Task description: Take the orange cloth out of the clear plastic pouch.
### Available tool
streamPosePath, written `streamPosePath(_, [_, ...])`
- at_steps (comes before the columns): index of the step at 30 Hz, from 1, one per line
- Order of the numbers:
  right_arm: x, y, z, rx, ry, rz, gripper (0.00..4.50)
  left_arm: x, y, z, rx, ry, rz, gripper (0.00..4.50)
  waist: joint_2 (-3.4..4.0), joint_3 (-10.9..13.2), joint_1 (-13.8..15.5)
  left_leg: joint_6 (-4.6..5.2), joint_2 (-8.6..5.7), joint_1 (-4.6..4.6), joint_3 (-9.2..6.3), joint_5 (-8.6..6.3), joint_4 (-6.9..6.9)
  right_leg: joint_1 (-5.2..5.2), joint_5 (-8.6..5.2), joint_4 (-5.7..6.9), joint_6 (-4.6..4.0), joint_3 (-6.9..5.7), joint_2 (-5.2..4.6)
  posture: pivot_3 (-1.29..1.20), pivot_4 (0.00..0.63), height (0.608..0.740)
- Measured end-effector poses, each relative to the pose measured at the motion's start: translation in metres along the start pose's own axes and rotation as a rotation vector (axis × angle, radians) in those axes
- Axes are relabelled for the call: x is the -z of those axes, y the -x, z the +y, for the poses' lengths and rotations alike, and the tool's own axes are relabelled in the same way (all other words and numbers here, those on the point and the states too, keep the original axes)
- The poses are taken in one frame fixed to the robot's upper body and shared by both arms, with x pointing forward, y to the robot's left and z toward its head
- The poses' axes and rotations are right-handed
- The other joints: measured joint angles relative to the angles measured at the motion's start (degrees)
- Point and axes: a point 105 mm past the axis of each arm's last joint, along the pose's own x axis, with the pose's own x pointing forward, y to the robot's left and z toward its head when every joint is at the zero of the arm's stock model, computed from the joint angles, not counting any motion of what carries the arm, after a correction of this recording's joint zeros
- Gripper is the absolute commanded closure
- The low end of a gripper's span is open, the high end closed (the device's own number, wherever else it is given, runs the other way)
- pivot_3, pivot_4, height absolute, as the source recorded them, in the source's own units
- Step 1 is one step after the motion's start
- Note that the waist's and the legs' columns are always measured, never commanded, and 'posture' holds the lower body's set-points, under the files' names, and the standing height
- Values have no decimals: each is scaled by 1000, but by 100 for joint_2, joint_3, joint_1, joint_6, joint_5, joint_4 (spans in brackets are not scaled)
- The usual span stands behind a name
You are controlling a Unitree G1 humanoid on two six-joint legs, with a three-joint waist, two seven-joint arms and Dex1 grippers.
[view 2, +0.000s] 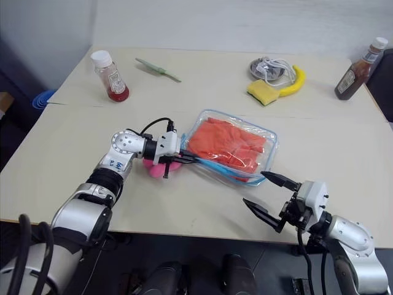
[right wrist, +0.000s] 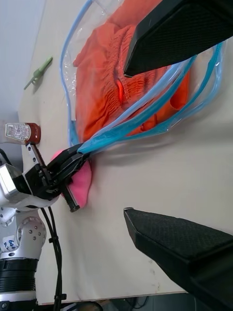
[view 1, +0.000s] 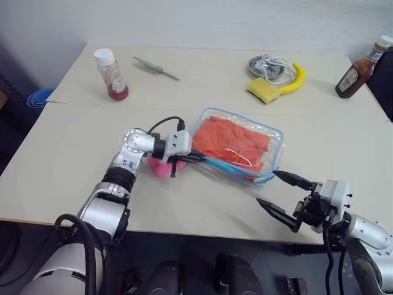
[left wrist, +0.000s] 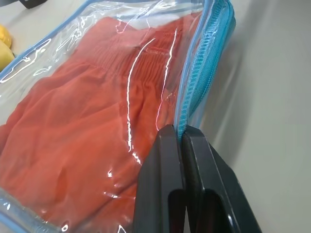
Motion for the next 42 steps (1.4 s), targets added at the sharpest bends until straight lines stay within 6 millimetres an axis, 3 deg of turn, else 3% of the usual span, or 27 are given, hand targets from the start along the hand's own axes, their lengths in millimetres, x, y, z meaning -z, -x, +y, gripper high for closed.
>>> streamPosePath(14, [7,8,5,10,2,16,0,-15,-13,-4,-41,222,-102,4481,0,0,2,1,0,1,-6,0,0,3,0,0,1,13,-5,0,150,740])
streamPosePath(17, [10,10,7,8,9,37,0,-12,-14,-7,-50,218,-83,3832,1,0,-5,1,0,3,-3,0,1,3,1,2,1,18,-6,0,150,740])
streamPosePath(22, [13,13,10,4,16,50,0,-21,-20,-8,-57,146,-91,2371,0,0,8,0,-2,2,-5,0,1,3,0,1,1,26,-8,0,150,740])
streamPosePath(31, [16,20,12,16,13,64,0,-18,-26,-9,-72,43,-65,2371,0,0,6,1,-2,4,-3,0,1,4,1,1,1,23,-7,0,150,740])
streamPosePath(34, [17,21,14,18,11,73,0,-18,-26,-7,-80,6,-53,2944,0,0,7,1,-3,4,-3,0,1,4,1,1,1,22,-7,0,150,740])
streamPosePath(39, [17,21,15,11,28,77,0,-17,-28,-8,-59,-28,-41,4483,0,0,6,1,-2,4,-2,0,0,4,1,1,2,20,-7,0,150,740])
streamPosePath(42, [14,15,20,-31,38,95,0,-18,-29,-8,-61,36,-67,4483,0,0,1,1,-2,5,-2,0,1,4,1,2,2,20,-7,0,150,740])
